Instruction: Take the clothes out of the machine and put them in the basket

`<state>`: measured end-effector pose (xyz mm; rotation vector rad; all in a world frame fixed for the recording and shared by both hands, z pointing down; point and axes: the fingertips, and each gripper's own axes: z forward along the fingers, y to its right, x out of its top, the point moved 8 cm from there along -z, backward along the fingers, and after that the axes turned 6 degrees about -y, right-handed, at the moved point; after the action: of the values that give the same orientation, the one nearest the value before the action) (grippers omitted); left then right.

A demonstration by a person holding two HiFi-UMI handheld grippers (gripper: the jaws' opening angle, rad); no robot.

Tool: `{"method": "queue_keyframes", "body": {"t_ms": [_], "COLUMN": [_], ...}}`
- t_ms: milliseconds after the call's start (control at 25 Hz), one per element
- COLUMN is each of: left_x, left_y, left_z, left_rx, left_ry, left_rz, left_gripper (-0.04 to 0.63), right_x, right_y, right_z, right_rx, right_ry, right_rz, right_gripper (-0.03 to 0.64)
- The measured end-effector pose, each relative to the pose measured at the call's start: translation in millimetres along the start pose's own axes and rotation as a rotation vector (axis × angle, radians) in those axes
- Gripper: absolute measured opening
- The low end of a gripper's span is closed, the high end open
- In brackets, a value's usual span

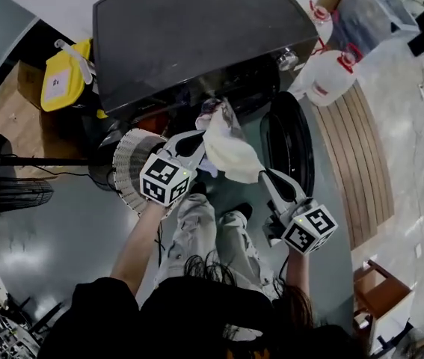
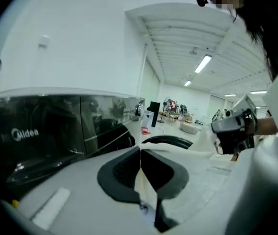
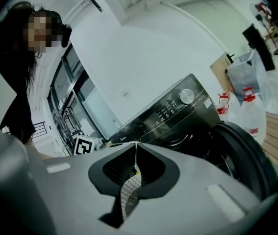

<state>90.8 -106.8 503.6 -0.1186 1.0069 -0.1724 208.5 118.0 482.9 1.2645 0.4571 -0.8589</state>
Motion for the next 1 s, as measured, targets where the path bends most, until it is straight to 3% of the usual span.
{"method": "queue_keyframes", "body": {"t_ms": [440,720,880,1000], "left_x": [98,133,142,145], "left_y": [60,85,92,94], "left_z": [-110,-185,-229,-262], "left_rx": [0.004,0.039,0.076,0.119], "left_ry": [0.295,0.434,0.478,0.509], "left_rz": [0.059,0.107,0.147,0.173], "left_gripper": [0.005,0.005,0.005,0.005], "right_x": [11,15,11,-1], "right_y": [-60,-95,-111,-122], "right_z": [6,26,49,73], "right_rx": [0.083,0.109,0.079,0.089], "right_ry": [-0.136,-0.144,-0.212,-0.304], "right_rz": [-0.199,-0.293,-0.399,-0.469], "right_gripper": [0.035,0.046,0.317,0.446]}}
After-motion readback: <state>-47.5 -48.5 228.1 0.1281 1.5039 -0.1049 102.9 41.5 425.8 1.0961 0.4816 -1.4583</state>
